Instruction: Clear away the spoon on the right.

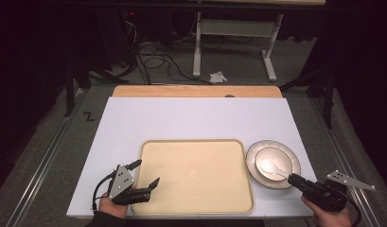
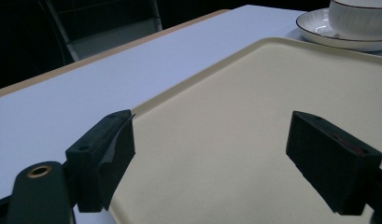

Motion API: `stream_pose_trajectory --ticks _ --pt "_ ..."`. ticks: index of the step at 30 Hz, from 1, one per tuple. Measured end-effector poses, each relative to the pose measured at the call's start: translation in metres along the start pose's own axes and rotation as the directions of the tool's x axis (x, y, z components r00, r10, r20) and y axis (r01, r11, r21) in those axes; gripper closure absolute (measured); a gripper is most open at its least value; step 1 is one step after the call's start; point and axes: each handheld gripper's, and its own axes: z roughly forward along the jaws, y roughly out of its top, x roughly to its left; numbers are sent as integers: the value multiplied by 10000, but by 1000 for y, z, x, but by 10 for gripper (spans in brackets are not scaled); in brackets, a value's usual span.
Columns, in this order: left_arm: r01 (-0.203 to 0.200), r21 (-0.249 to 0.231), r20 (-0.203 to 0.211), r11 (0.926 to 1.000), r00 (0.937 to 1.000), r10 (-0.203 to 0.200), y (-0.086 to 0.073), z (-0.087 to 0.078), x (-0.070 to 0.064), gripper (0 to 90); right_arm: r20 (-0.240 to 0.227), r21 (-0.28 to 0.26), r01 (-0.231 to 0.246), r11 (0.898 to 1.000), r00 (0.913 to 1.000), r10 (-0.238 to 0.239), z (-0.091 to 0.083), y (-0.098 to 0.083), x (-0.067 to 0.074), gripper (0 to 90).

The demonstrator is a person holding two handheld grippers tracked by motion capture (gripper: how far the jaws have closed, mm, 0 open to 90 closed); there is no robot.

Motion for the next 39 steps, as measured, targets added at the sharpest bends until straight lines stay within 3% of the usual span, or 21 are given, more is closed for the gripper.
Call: stream_pose_trajectory --ticks 17,21,33,39 --pt "-7 0 30 10000 10000 7 0 0 0 159 -164 199 444 9988 9989 -441 2 1 4 809" --pt "-4 -2 25 10000 10000 4 0 0 0 159 -134 278 533 9982 9985 -529 2 1 6 856" --pt "-14 7 26 10000 10000 14 0 0 0 159 -68 22 775 9970 9970 -775 0 2 8 870" --pt "-24 9 18 10000 10000 23 0 0 0 159 -62 -418 1095 9931 9939 -1098 -3 3 11 870"
